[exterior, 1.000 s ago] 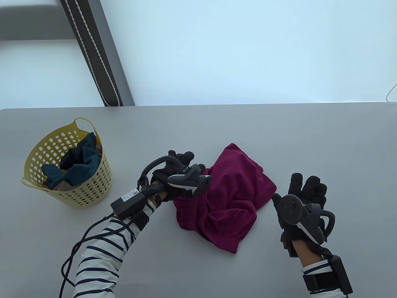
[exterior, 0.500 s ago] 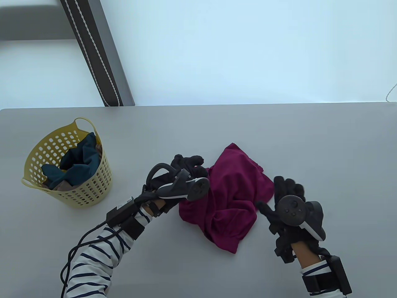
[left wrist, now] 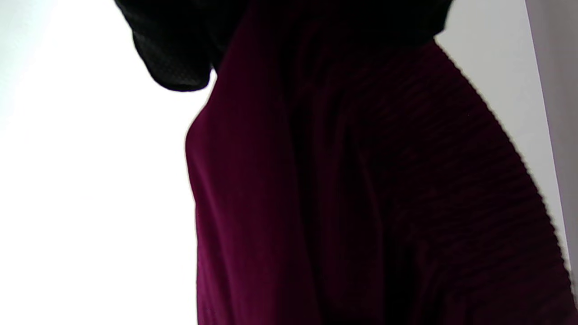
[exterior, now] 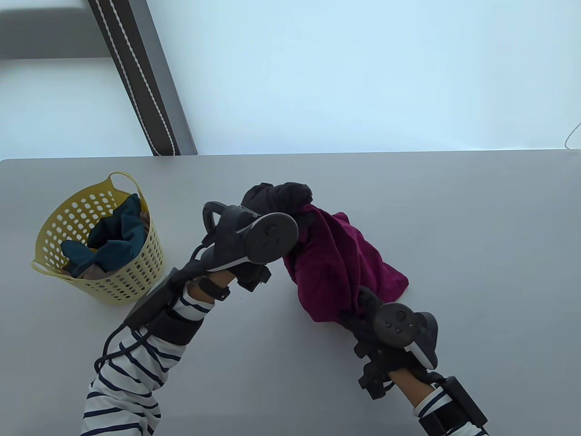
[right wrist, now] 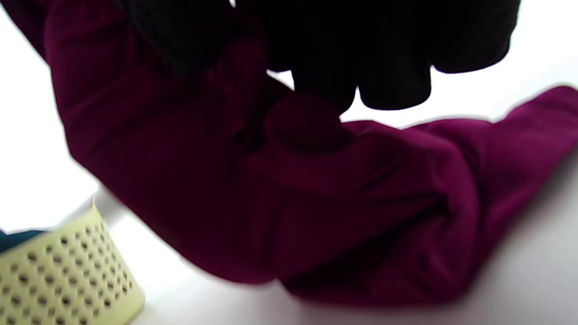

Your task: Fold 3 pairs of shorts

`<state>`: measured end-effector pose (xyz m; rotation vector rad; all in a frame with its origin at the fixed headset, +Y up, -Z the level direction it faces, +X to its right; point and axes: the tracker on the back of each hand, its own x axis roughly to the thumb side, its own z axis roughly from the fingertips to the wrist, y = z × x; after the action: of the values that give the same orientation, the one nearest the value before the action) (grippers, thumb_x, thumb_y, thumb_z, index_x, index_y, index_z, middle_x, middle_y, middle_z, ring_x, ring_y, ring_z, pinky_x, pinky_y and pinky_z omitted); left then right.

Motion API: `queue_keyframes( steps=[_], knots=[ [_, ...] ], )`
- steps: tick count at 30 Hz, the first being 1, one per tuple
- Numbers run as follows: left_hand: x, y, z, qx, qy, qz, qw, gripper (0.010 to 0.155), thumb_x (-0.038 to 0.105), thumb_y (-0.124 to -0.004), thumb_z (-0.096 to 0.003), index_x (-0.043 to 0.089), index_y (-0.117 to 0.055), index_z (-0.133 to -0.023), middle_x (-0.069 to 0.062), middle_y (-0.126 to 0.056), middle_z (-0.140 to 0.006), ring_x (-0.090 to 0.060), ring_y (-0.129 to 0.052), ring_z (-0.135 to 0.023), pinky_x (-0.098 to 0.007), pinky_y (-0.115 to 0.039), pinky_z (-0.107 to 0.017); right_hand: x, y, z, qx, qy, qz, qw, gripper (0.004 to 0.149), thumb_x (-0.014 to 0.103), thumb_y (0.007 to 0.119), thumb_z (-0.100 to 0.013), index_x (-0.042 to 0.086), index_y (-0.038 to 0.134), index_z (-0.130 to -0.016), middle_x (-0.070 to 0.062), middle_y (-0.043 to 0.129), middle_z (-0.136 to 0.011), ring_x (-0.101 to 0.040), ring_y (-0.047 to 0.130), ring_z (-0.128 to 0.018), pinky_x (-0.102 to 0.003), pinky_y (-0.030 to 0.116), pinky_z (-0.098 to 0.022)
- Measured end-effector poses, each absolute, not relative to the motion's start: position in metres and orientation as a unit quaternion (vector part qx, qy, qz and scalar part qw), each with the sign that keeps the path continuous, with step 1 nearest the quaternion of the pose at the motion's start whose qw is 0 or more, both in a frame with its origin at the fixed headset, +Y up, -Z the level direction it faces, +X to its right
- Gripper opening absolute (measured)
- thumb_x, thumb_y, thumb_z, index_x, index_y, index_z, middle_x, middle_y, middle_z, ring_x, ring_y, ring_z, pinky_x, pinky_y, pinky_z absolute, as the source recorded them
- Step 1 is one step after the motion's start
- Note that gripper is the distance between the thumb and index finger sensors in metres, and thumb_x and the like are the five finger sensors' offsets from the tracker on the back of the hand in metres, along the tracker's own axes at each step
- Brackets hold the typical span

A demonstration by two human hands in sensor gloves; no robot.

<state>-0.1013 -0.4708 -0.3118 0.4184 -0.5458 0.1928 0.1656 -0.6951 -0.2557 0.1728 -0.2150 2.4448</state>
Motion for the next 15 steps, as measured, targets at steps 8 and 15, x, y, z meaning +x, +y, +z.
queue_keyframes(
  steps=[8,15],
  knots=[
    [-0.173,-0.421,-0.3,0.232,-0.263,0.137,0.927,0.044,0.045,-0.066,-0.0464,0.03,-0.059,-0.087,0.01,-0.093,-0.084,-0.007,-0.108,-0.067,-0.043,-0.084,-0.066,0.215,-0.519,-0.247,0.103,-0.309,0.885,0.334,0.036,0.033,0.077,-0.049,0.016,0.077,-0.08,-0.015,0.086,-0.082,-0.049,0.084,-0.079,-0.064,0.065,-0.057],
    [-0.227,-0.366,-0.249,0.319,-0.323,0.226,0.862,0.053,0.05,-0.066,-0.0444,0.033,-0.055,-0.093,0.017,-0.095,-0.072,0.001,-0.106,-0.054,-0.039,-0.087,-0.064,0.203,-0.389,-0.177,0.218,-0.395,0.842,0.295,0.037,0.036,0.074,-0.05,0.016,0.076,-0.081,-0.011,0.091,-0.077,-0.04,0.092,-0.077,-0.063,0.065,-0.063]
  ],
)
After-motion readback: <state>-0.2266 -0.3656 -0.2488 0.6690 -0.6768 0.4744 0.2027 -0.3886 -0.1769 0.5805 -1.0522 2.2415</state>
